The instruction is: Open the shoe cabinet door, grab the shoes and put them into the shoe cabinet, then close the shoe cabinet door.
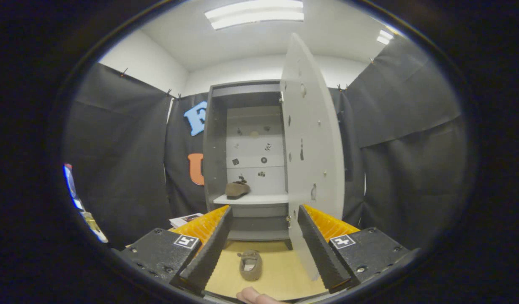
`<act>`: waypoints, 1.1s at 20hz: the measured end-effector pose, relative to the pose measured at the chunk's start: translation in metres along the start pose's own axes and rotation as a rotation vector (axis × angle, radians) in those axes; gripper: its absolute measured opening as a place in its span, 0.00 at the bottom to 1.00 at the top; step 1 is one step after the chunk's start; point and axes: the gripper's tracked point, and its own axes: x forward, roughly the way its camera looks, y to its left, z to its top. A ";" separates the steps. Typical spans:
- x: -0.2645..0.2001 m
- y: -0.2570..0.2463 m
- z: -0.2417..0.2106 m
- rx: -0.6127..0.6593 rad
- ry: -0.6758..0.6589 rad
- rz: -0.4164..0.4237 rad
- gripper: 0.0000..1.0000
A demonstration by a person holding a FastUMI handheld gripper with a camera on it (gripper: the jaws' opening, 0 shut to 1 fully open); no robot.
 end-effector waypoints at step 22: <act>0.201 0.077 -0.329 -0.033 0.507 0.068 0.97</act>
